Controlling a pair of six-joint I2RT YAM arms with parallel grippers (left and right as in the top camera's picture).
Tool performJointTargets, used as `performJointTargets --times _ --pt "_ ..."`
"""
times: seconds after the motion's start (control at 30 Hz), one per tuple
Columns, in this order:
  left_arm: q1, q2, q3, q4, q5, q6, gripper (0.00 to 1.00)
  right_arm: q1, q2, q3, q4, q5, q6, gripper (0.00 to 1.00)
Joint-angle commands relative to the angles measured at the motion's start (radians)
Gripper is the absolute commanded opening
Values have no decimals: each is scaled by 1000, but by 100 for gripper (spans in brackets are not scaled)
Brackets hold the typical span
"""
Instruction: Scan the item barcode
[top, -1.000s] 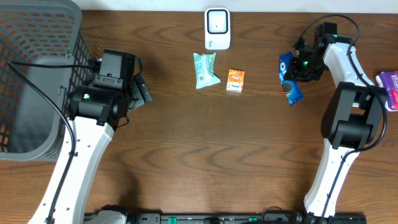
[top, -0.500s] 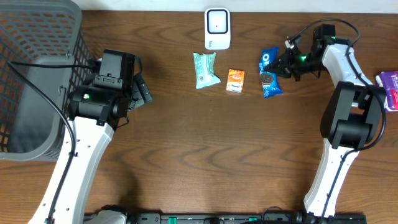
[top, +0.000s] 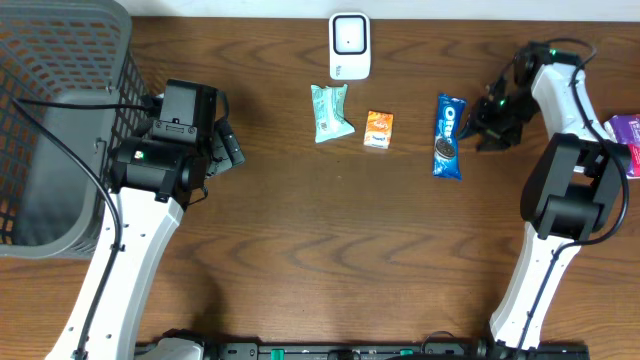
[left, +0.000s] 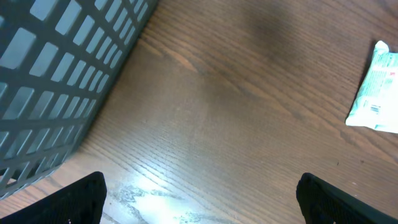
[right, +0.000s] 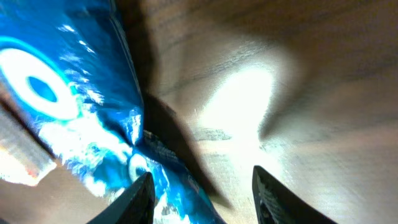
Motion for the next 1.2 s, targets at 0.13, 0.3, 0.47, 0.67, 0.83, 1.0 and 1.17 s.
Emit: performJointTargets --times 0.13,0.3,0.47,0.67,0.83,1.0,1.17 --pt "3 2 2 -4 6 -8 98 83 -3 253 -127 108 -29 52" --pt "3 2 2 -4 6 -8 98 159 -2 221 -93 229 -34 51" --pt "3 2 2 -4 6 -8 98 222 -2 113 -2 371 12 50" --pt "3 2 2 -4 6 -8 98 224 -2 -29 152 357 11 59" --pt "3 2 2 -4 6 -8 98 226 -2 -141 259 346 -39 57" --pt "3 2 2 -4 6 -8 98 227 -2 -162 283 347 -40 36" --pt "3 2 2 -4 6 -8 98 216 -2 -68 172 393 -39 46"
